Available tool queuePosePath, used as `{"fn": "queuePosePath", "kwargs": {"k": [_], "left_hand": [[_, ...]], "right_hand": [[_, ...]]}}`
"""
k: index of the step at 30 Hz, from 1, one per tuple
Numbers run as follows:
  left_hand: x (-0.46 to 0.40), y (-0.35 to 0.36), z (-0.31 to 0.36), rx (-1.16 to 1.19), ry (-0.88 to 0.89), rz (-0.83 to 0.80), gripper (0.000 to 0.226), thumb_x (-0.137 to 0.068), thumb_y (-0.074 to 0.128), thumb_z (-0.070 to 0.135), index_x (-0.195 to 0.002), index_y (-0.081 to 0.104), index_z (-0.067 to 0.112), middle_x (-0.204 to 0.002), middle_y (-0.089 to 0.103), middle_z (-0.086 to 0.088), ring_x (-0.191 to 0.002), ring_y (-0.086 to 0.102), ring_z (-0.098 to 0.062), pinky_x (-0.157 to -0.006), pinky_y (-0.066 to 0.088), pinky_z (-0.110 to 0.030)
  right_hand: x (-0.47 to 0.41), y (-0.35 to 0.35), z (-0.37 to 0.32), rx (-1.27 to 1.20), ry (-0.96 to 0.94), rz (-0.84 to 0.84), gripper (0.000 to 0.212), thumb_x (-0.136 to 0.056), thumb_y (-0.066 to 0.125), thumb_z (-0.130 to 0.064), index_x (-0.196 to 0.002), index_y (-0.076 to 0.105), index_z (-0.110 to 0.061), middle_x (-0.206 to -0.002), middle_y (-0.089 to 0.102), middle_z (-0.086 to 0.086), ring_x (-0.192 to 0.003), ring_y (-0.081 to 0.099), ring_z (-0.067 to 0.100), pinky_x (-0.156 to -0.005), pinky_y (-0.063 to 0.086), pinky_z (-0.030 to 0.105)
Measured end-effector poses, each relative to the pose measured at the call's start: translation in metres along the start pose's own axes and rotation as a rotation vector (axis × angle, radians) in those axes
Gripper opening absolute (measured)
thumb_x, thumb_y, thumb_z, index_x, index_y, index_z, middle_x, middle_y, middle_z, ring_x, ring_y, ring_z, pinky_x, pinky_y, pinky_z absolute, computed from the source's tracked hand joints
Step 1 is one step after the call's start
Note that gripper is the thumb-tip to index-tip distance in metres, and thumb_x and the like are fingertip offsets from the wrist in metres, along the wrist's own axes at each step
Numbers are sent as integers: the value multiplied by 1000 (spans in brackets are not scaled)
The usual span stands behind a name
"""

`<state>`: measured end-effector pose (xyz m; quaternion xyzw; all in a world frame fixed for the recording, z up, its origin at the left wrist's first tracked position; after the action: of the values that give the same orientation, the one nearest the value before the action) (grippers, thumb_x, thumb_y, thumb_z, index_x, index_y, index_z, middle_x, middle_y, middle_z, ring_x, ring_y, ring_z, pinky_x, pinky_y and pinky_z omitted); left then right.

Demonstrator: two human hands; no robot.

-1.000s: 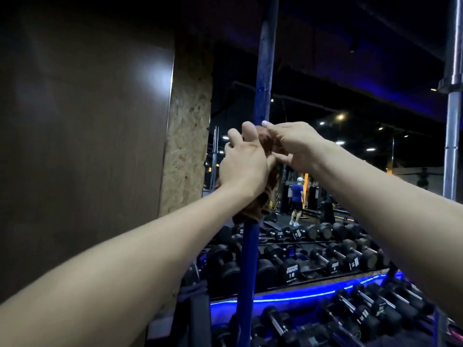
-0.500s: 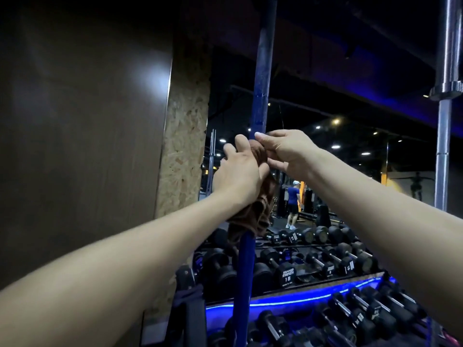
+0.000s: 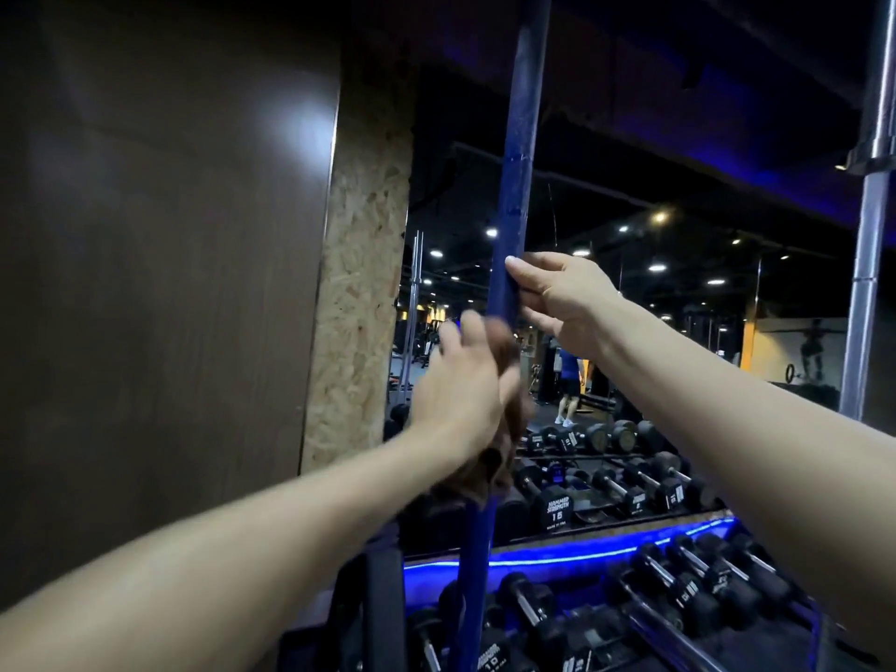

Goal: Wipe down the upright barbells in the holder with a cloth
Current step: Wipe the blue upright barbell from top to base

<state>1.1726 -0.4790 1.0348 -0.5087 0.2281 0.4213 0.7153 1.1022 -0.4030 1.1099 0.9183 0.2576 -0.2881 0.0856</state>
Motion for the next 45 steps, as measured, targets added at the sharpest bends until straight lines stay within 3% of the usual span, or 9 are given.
{"fn": "queuePosePath", "kwargs": {"k": [6,10,15,20,26,30,34,38,45], "left_hand": [[-19,-10,8,69,24,143,50,-92,49,45,-120,28,9,-120,37,-12,-108,51,-37,-67,35,-39],[36,35,-22,-62,-20,-38,54,-93,43,50,-122,25,9,-120,35,-9,-110,50,-33,-72,40,-37],[64,57,-38,-69,-90,-206,57,-94,42,49,-129,24,8,-124,36,-9,-117,47,-31,-84,42,-41],[-2,8,-7,125,-8,29,52,-92,50,43,-126,27,10,-124,39,-12,-111,49,-35,-73,35,-39],[27,19,-20,63,-3,46,50,-93,46,46,-119,28,7,-118,38,-12,-106,51,-37,-69,34,-39],[66,48,-35,-91,-59,-153,52,-94,42,49,-122,26,7,-120,37,-10,-111,50,-33,-73,40,-40],[34,38,-25,69,-78,-96,50,-94,47,45,-124,28,10,-124,40,-11,-113,50,-36,-75,38,-41],[-2,16,-9,210,-59,24,51,-92,51,42,-125,30,10,-124,41,-12,-109,52,-36,-75,37,-39],[49,44,-36,114,-97,-82,51,-93,47,47,-119,28,8,-124,41,-14,-113,49,-38,-84,43,-47]], "right_hand": [[1,1,-2,36,27,-23,2,-92,62,-15,-91,63,-13,-82,66,3,-68,61,9,-67,55,20],[0,1,7,-55,49,17,6,-91,63,-9,-97,63,-9,-81,65,3,-65,61,8,-64,57,19],[11,-1,31,71,63,39,2,-92,62,-11,-90,63,-11,-86,63,8,-79,50,23,-99,44,43],[17,-2,25,140,32,3,6,-90,65,-17,-94,64,-13,-80,63,2,-58,59,4,-78,56,30],[23,3,27,96,51,13,8,-92,62,-13,-85,60,-10,-78,52,13,-76,40,23,-100,32,66],[23,2,28,85,45,58,8,-93,60,-13,-85,59,-11,-75,58,4,-60,54,12,-88,52,41],[17,-4,34,169,-7,99,9,-93,61,-16,-85,62,-11,-80,62,4,-67,59,13,-65,57,27],[16,-7,38,156,-32,87,16,-92,63,-18,-98,64,-4,-72,59,0,-48,50,4,-37,36,13],[21,0,48,169,-79,113,13,-92,62,-20,-98,62,-8,-72,55,-2,-54,50,8,-53,50,27]]}}
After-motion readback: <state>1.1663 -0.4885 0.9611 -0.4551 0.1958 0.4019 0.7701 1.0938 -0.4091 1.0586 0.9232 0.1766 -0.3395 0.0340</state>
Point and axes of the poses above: each hand's wrist, its own x-axis away from the middle knuckle, its own y-axis out of the palm, z = x × y, the point moved 5 cm from there along -x, towards the middle knuckle
